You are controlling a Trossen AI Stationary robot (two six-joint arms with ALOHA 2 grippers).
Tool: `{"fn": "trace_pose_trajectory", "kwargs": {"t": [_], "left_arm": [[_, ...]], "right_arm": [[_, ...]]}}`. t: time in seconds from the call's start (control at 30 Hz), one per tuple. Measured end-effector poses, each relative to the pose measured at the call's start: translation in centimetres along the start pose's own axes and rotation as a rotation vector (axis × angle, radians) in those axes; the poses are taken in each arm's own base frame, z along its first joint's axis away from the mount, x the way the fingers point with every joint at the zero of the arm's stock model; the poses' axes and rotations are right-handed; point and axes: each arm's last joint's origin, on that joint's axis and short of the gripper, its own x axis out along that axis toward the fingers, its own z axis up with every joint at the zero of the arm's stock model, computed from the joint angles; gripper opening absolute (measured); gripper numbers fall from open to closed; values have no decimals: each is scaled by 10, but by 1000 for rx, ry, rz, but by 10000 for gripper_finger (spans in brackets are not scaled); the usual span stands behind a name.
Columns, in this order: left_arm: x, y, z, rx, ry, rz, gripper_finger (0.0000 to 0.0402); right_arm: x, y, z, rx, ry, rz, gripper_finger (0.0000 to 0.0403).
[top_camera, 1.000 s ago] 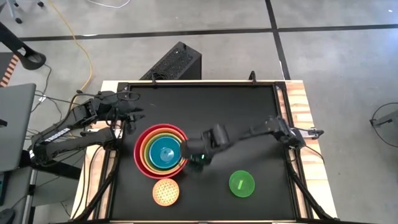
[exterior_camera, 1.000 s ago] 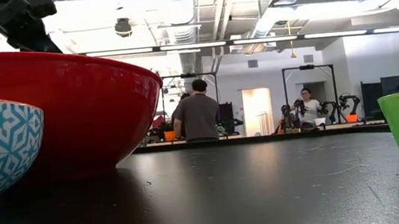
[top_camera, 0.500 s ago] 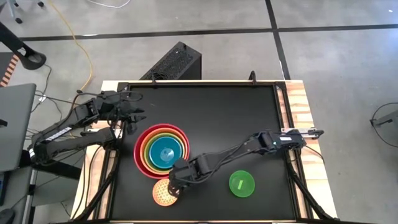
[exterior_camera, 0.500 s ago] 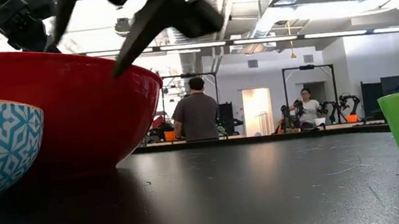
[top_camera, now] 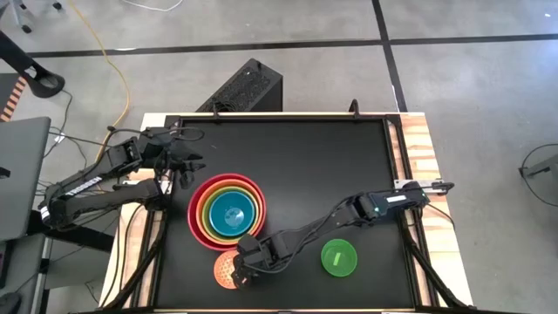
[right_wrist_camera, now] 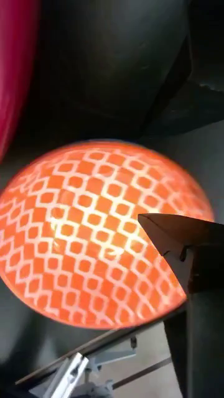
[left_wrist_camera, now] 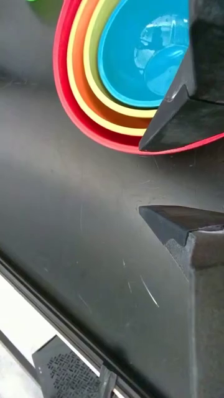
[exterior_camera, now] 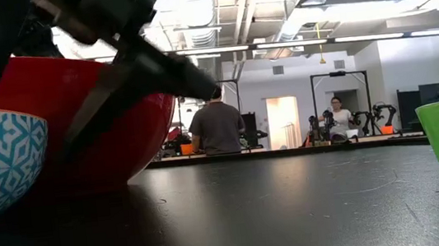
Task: Nest bowls inside each other
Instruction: Stack the orange patterned bowl on top of the blue bowl
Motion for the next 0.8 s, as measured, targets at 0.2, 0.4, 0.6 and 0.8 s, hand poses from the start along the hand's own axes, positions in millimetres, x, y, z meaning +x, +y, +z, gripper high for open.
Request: {"fn": "trace_pose_trajectory", "kwargs": {"t": [0.2,0.4,0.6,0.8], "left_arm": [[0,-1,0,-23,0,-21,140],[-1,-1,0,-45,0,-43,140],[0,-1,0,-44,0,-43,140],[-1,-1,0,-34,-1,-35,140]], "right_arm": [[15,-4,4,27,-41,11,205],[15,-10,9,73,-25,-27,71],[4,-8,5,72,49,-27,15],[-75,-12,8,-9,143,-177,6]]}}
